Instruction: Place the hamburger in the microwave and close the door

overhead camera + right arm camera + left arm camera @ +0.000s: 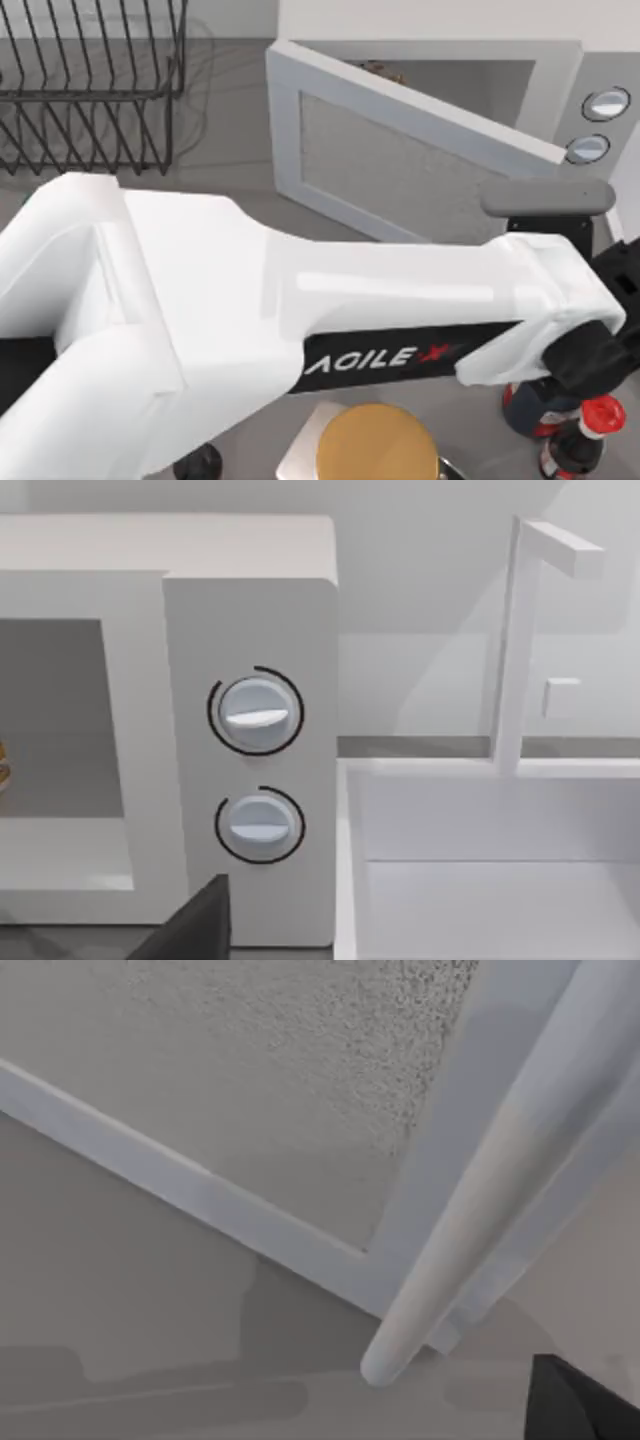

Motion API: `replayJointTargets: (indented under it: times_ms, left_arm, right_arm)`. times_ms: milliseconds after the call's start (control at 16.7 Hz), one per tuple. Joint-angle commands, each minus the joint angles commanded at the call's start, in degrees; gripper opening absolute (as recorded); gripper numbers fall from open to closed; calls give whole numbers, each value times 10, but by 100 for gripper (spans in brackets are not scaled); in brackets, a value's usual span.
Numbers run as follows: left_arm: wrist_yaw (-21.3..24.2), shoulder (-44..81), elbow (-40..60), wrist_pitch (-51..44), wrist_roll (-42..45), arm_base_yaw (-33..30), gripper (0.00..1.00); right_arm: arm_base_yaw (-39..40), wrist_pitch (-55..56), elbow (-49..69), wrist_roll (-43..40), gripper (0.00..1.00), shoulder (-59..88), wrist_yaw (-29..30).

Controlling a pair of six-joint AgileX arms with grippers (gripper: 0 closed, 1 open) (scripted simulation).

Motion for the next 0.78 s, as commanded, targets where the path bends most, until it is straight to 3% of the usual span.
replayJointTargets:
  times_ms: [420, 780]
  left_arm:
    - [3, 4, 9, 0, 7, 5, 0]
    - [40, 65, 98, 25, 77, 68, 0]
  right_arm:
    - [0, 0, 0, 0, 100, 0, 0]
    - [0, 0, 0, 0, 100, 0, 0]
